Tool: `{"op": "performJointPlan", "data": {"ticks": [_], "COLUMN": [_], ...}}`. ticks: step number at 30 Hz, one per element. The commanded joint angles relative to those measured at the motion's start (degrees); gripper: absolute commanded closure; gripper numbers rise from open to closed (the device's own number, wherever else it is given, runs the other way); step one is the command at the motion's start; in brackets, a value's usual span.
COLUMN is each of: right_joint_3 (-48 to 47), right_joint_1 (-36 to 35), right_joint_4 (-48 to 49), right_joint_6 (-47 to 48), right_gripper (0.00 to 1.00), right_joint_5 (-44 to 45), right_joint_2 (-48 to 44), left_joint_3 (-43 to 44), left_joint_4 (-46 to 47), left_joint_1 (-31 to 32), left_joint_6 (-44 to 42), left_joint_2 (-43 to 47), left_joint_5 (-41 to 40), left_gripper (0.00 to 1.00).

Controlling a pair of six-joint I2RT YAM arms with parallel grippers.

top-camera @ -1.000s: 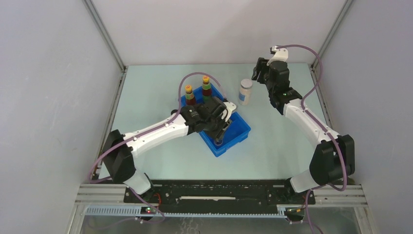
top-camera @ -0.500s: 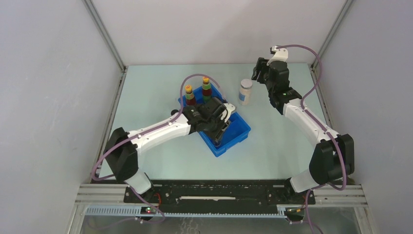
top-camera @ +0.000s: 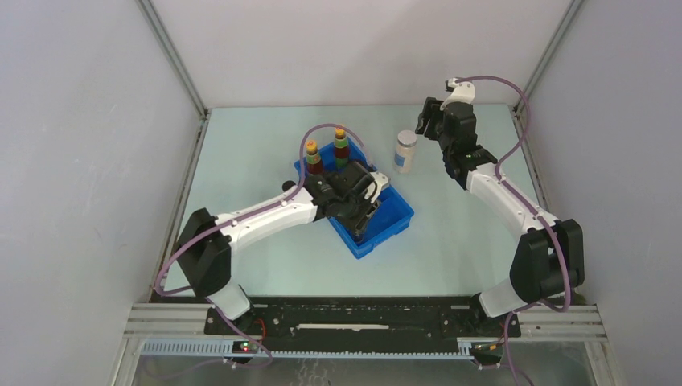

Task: Organize the condiment bottles
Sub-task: Place the bottle in the storage box.

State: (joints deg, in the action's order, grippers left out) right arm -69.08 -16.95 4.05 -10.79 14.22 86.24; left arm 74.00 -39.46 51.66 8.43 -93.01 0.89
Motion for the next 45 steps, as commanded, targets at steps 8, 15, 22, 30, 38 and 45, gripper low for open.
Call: {"op": "performJointPlan", "data": {"ticks": [8, 15, 22, 30, 38, 45], "right_joint_3": [-0.09, -0.09, -0.09, -0.13, -0.14, -0.15], "right_joint_1": [0.33, 0.32, 0.13, 0.12, 0.05, -0.01], "right_joint_4": [2.32, 2.14, 2.10, 2.10, 2.15, 2.26], "right_joint_6": [-1.01, -1.07, -1.19, -1.08, -1.00, -0.95], "right_gripper": [0.32, 0.32, 0.32, 0.32, 0.32, 0.32], "right_joint_5": [-0.12, -0.14, -0.23, -0.24, -0.24, -0.42], "right_joint_2": [0.01, -0.02, 0.13, 0.25, 0.34, 0.08], "left_joint_3": [-1.37, -1.96, -2.88, -3.07, -3.65, -3.86], "left_joint_4": [3.48, 3.94, 4.22, 4.22, 4.13, 4.05], "left_joint_1": [-0.28, -0.33, -0.31, -0.33, -0.32, -0.27], "left_joint_6": [-0.61, -0.09, -0.08, -0.16, -0.25, -0.29], "left_joint_2": [-0.23, -0.79, -1.16, -1.82, -1.37, -0.60], "left_joint_5": [2.26, 3.06, 2.99, 3.34, 3.15, 3.07], "left_gripper": [1.00, 1.00, 0.97, 0.71, 0.37, 0.19]}}
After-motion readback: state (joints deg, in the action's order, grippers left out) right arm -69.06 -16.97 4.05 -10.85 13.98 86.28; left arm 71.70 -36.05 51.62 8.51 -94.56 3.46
